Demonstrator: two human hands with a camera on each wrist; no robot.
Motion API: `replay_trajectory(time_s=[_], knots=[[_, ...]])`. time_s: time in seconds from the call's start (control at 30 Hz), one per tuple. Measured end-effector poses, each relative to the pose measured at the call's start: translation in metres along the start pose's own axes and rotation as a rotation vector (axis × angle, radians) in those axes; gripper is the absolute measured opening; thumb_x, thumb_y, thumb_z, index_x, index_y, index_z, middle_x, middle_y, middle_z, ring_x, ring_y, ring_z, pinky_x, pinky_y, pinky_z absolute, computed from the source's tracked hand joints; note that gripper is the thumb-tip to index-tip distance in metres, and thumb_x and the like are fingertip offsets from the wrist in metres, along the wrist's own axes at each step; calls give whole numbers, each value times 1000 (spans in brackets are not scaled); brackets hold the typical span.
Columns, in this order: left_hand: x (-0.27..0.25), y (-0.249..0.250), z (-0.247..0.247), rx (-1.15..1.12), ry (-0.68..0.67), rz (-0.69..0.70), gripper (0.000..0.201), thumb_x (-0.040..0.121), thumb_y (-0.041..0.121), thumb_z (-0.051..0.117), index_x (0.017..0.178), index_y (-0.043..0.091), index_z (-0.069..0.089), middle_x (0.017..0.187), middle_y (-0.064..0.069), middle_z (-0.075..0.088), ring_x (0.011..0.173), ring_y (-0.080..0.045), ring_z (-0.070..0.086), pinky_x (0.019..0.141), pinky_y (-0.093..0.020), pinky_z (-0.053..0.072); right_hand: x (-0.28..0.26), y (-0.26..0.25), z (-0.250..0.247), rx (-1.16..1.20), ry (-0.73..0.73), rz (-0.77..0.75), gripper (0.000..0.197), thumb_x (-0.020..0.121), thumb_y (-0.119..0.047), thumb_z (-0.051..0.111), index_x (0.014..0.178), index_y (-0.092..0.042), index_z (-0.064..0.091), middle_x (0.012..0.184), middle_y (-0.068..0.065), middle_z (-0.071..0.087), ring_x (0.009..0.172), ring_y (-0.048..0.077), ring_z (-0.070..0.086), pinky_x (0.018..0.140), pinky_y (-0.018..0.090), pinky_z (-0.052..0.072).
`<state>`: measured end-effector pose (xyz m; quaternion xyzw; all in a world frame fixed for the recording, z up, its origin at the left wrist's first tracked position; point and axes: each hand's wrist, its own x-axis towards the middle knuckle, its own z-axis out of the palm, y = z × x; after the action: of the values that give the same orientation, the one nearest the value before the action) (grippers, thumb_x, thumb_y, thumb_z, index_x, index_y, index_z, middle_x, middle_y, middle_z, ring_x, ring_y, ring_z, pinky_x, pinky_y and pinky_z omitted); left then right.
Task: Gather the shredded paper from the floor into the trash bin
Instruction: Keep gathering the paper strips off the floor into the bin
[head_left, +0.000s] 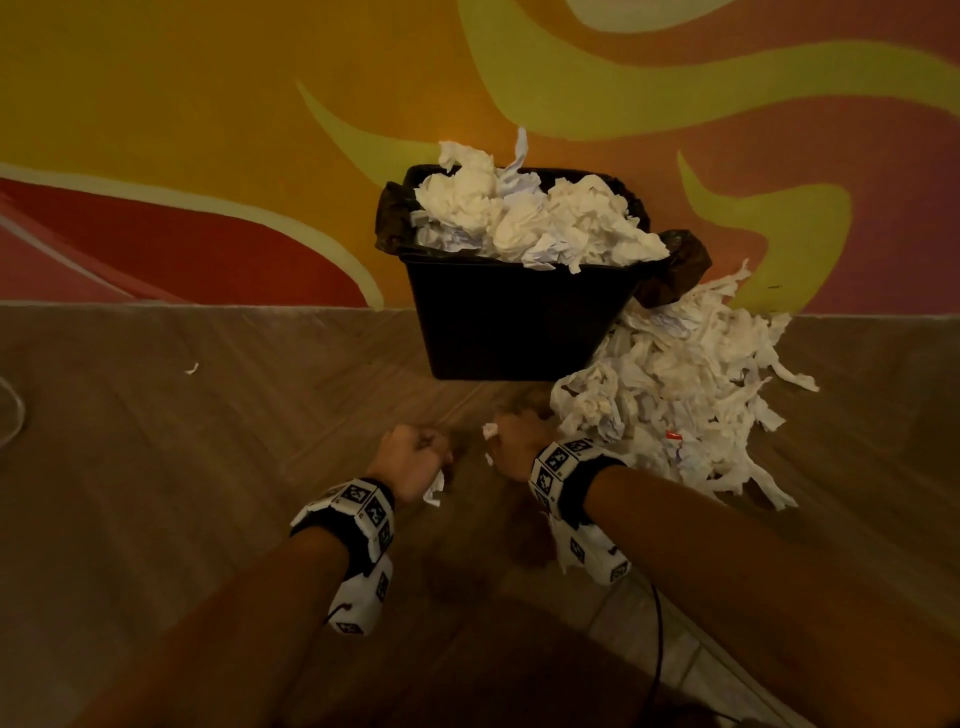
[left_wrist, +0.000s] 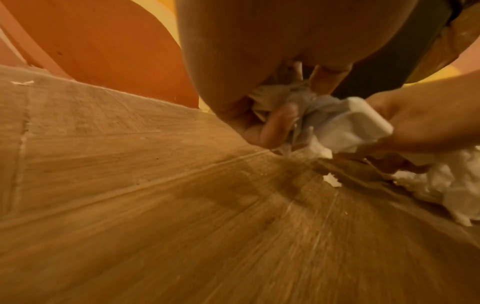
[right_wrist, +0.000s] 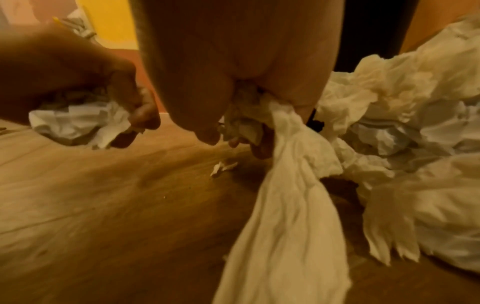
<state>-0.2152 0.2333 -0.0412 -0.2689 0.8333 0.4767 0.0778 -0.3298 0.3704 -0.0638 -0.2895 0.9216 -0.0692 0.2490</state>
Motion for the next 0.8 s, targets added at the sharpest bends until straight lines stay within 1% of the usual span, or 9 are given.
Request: replay_trajectory(time_s=[0.07,0.17,0.23,0.33,0.4,0.47,0.57,0.7,0.8], knots=[[0,-2,-2,-1,6,-4,35,97,19,44,71,22,67,75,9,65,74,-3,57,58,-17,39,2,4,8,-8,-17,24,43,91,-42,54,127,-20,47,130,12,49,117,34,51,93,42,40],[0,-3,-4,7,4,2,35,97,18,44,73,23,68,73,9,65,75,-4,58,60,-15,39,2,10,17,14,-42,19,47,91,-38,55,134,-22,42,133,14,44,120,36,47,99,43,38],[1,-4,-4,17,6,9,34,97,18,44,74,22,68,71,10,64,74,-2,58,60,-13,39,2,12,18,58,-33,5,43,92,-35,54,133,-24,45,131,15,45,119,36,47,99,42,39],[2,-2,-4,38,15,25,32,98,18,44,77,20,69,74,13,63,75,2,55,60,-11,36,2,10,16,54,-46,-6,28,93,-31,49,120,-23,56,125,14,49,117,35,48,98,41,39],[3,-1,-3,40,19,41,31,98,18,45,79,19,70,76,14,62,75,4,54,60,-9,36,2,9,13,24,-65,1,27,95,-29,48,119,-22,57,128,12,48,120,34,46,100,40,36],[4,1,-3,31,20,61,32,97,18,45,75,21,68,74,11,65,75,2,58,62,-11,40,2,9,10,43,-71,-14,29,95,-27,51,122,-21,57,131,11,48,121,31,46,100,36,36],[6,7,-5,0,35,116,33,96,14,46,69,23,64,63,7,65,74,-11,65,71,-23,49,-4,7,-7,81,-69,-52,35,91,-25,56,124,-15,56,128,12,51,117,30,50,96,35,43],[9,22,-10,-43,73,176,34,90,12,55,59,25,61,62,7,64,63,-4,59,62,-22,44,-18,3,-45,117,-111,-222,19,91,-20,56,105,-8,60,108,9,62,99,26,61,80,31,50],[7,45,-17,-65,100,265,34,88,12,59,57,26,61,57,12,63,55,2,57,56,-18,42,-31,1,-76,219,-95,-287,15,88,-16,60,99,-7,59,99,11,64,88,29,65,74,36,55]])
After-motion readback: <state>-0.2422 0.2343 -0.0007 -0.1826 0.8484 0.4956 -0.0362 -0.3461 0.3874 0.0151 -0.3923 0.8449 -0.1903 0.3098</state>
